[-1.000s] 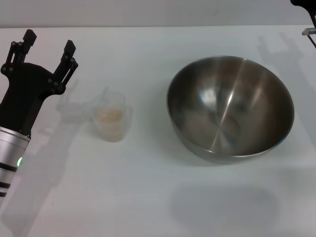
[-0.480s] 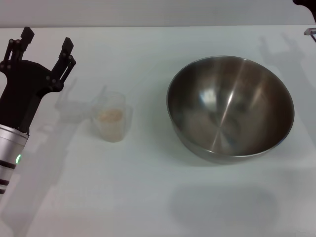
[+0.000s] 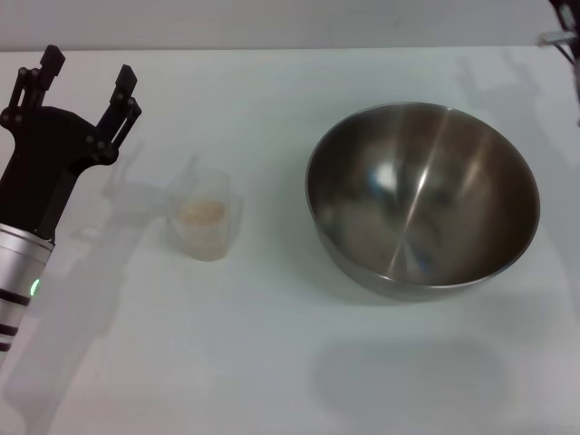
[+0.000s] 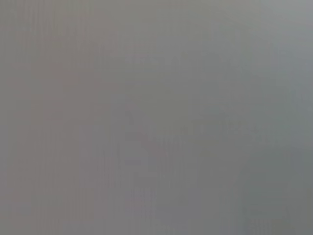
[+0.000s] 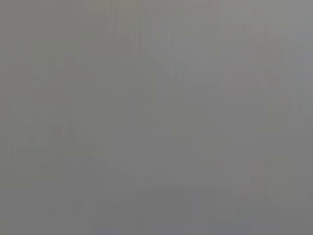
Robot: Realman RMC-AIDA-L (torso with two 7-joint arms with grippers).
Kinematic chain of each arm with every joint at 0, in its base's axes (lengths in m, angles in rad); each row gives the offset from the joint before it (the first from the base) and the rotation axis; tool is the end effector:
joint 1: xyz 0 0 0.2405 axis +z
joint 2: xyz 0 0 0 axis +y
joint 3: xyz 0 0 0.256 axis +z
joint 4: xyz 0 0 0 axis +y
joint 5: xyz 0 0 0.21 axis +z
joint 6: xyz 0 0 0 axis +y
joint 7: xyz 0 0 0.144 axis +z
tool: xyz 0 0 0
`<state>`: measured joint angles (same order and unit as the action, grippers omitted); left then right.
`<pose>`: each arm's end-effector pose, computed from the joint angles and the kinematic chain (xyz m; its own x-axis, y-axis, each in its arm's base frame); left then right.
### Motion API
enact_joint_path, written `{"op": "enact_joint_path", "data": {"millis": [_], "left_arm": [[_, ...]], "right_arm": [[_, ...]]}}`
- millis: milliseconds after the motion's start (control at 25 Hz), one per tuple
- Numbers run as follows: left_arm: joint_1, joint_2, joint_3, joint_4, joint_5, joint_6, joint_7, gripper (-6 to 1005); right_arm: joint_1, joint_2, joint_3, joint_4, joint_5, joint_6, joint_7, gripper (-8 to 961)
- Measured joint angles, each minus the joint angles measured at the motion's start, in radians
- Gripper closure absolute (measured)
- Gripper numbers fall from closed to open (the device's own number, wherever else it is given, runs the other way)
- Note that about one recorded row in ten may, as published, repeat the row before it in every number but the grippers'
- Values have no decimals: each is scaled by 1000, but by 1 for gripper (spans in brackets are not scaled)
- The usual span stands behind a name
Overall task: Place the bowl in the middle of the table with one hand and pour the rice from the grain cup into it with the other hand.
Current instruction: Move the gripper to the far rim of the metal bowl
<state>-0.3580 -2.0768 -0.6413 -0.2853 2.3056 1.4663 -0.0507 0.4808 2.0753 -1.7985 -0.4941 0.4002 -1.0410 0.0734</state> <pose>-0.2744 0.2929 -0.0285 0.6467 -0.3056 0.6988 0.6067 -0.3492 -0.7141 0.2364 0.3937 0.0175 0.6523 0.3001 -0.6960 -0.6691 -0.2033 -0.7148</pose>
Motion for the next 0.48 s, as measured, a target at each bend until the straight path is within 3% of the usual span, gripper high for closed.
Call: {"op": "enact_joint_path", "data": {"millis": [200, 480], "left_arm": [[-6, 1, 0, 0, 0, 0, 0, 186], [-10, 1, 0, 3, 0, 0, 0, 185]], "right_arm": [[-76, -1, 7, -337, -45, 392, -3, 300], [-176, 2, 47, -903, -79, 1160, -45, 300]]}}
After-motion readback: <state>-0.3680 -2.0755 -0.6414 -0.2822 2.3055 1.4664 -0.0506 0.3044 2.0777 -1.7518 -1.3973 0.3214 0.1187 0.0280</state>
